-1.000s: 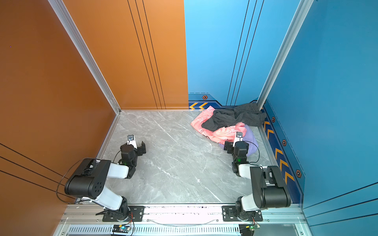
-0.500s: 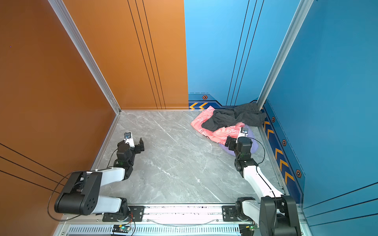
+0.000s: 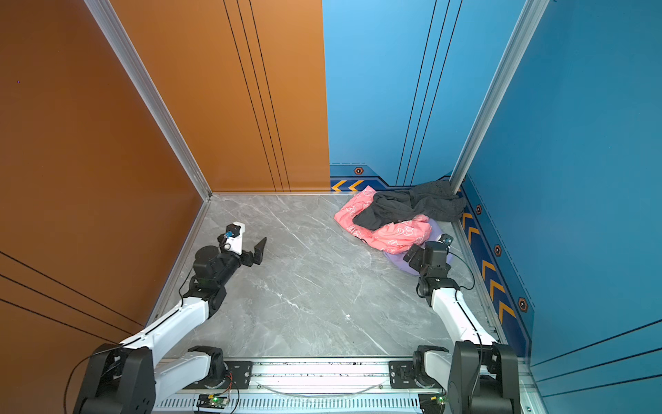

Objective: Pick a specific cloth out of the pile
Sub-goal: 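Grasp the lavender shirt in the pile with the right gripper while the left arm lifts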

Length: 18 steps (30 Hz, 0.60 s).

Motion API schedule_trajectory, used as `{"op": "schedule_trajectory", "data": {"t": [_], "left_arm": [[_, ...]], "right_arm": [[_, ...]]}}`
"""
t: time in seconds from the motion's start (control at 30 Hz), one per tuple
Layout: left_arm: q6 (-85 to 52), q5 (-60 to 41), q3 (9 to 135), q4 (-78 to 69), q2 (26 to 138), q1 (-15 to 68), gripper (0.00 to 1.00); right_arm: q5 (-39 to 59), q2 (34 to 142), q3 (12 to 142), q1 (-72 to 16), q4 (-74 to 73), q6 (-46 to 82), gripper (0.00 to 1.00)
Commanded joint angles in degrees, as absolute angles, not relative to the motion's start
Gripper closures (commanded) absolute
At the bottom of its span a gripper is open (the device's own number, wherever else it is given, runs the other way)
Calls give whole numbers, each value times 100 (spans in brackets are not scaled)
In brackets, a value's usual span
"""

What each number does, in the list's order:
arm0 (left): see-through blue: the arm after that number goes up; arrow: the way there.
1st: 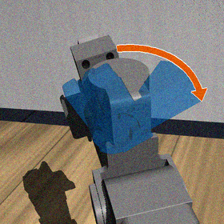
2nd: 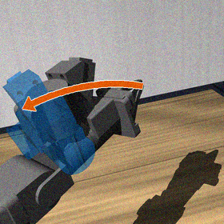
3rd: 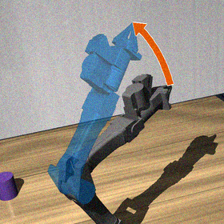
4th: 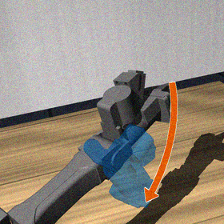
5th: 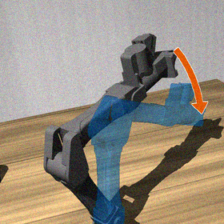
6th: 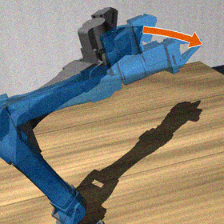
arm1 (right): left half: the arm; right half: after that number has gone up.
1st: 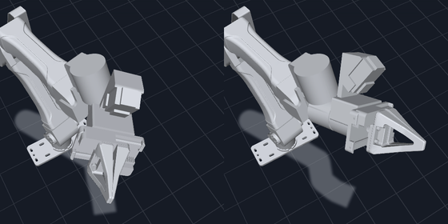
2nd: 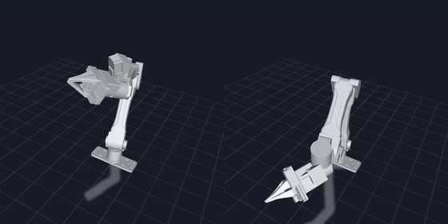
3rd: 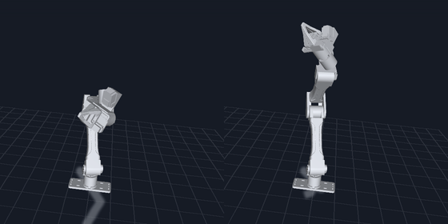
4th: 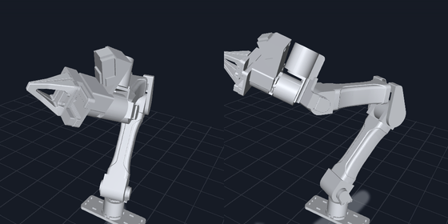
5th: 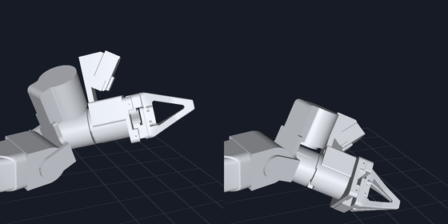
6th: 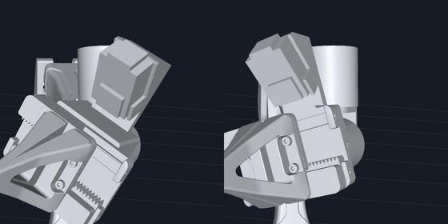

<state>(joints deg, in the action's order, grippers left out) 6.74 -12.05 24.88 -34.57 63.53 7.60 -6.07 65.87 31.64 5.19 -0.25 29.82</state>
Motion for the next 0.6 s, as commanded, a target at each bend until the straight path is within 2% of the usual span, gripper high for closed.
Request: {"op": "schedule_trajectory", "data": {"t": [0.0,0.1,0.33,0.47,0.5,0.57], "left_arm": [[966,-1968,2466,-3146,6229,942,2],[993,-1986,2399,-3146,6081,1075,2],[1219,-1533,2448,-2622,5820,1092,2],[1410,-1630,2521,-2329,5785,1099,2],[1441,-1670,2520,-2329,5785,1099,2],[1517,-1883,2502,-2330,5760,1090,2]], "right_arm": [[-630,6662,3247,726,503,3687,0],[-604,6619,3152,913,523,3969,5],[-179,6889,3094,1036,135,4238,36],[84,7271,3211,1031,-60,4394,43],[118,7350,3263,1036,-55,4409,49],[173,7494,3338,1040,-18,4449,53]]}}
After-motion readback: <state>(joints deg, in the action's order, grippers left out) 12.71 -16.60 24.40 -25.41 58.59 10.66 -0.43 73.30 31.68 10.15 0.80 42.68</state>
